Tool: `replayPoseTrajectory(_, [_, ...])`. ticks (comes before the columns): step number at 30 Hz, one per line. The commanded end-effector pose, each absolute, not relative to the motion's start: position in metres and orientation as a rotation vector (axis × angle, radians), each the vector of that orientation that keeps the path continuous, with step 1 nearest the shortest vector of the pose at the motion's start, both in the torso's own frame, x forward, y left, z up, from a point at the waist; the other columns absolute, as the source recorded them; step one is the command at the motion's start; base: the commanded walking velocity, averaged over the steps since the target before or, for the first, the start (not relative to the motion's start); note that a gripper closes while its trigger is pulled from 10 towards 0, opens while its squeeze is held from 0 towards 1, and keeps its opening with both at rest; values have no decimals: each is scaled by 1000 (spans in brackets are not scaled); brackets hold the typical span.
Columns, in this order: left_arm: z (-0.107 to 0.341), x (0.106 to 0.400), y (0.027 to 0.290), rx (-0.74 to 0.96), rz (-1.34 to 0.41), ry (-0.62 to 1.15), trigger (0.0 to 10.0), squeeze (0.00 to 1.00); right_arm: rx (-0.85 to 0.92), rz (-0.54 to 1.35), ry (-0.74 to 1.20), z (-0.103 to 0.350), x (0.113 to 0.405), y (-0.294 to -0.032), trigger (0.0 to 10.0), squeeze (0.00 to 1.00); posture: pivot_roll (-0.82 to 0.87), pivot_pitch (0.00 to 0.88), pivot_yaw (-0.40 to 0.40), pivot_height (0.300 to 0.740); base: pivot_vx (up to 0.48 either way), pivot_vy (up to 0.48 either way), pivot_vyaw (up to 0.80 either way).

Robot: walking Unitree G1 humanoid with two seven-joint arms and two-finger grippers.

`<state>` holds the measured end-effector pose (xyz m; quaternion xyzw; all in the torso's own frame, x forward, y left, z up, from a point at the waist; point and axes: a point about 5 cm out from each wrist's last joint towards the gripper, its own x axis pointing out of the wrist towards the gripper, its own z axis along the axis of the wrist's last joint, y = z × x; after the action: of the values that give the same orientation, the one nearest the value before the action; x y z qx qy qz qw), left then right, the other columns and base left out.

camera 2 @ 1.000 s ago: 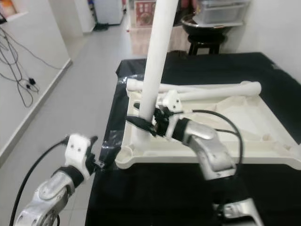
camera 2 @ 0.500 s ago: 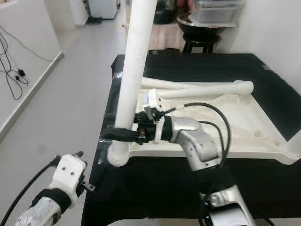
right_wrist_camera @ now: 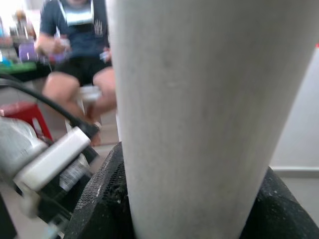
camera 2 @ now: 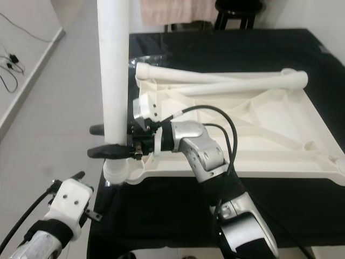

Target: Building children table

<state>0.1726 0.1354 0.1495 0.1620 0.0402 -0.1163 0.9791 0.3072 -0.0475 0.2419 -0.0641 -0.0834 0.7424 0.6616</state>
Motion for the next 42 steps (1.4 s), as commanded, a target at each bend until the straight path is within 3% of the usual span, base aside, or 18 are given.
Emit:
replayPoseTrajectory(1, [149, 169, 134, 302, -251, 101, 10000, 0, -193, 1714, -207, 243, 305, -41, 10000, 0, 92, 242, -3, 740, 0, 0, 0])
replayPoseTrajectory(13, [148, 154, 129, 140, -319, 147, 10000, 0, -234, 1712, -202, 254, 320, -52, 10000, 0, 95, 261, -17, 740, 0, 0, 0])
replayPoseTrajectory(42, [148, 151, 132, 188, -308, 137, 10000, 0, -254, 1795, -114, 247, 325, -69, 10000, 0, 90, 258, -11, 740, 0, 0, 0])
